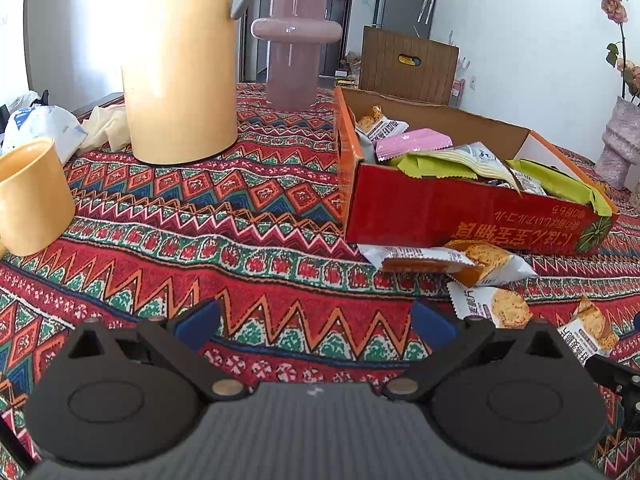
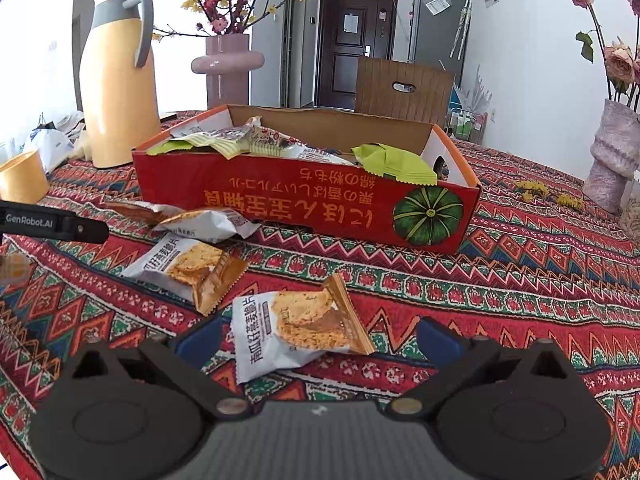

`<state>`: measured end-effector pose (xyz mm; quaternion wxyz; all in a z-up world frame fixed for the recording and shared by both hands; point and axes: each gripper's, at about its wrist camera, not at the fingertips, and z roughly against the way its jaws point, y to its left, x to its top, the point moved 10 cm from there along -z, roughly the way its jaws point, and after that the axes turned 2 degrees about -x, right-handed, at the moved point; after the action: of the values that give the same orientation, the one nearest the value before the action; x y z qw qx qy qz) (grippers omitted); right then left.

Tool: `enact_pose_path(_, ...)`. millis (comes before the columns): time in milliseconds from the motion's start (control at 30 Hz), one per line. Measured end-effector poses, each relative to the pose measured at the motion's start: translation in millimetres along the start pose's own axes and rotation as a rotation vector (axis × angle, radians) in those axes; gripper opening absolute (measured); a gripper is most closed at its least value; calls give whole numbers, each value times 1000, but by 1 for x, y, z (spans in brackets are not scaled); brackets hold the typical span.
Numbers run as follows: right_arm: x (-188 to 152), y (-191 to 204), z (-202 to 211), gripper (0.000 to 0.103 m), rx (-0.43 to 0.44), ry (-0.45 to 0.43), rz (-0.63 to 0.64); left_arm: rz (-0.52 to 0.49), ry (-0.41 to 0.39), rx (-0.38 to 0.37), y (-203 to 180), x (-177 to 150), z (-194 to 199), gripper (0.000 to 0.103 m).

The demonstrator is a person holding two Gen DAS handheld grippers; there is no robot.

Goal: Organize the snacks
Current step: 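Grasp a white oat crisp packet with the right tool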

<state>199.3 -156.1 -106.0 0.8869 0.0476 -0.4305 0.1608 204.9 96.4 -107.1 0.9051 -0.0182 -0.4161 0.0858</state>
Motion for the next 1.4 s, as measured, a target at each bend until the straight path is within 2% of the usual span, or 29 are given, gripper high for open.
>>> enact_pose_path(467,2,3,-27,103,8,80,46,23,9,-35,-1,-4,-4,103)
enact_pose_path(600,4,-2,-38,103,47,106,-33,27,6,-31,0,-4,-4,103)
enact_pose_path(867,3,-2,-38,103,50,83,-38,40,3,-28,2,-4,-4,103)
enact_pose_path(900,4,-2,-37,99,54,74,-38,41,3,-28,2,-4,-4,103)
enact_pose_path(1033,5,4,-28,66,75,29,-22,39,4,-25,2,-4,-4,103)
enact_pose_path(1133,5,7,-24,54,78,8,-14,40,5,-21,3,-4,-5,103)
enact_pose_path(1233,5,7,-21,48,74,-13,-22,39,7,-18,3,-4,-5,103)
enact_pose_path(1400,9,-5,-17,48,73,-53,-95,38,7,-13,3,-4,-6,103)
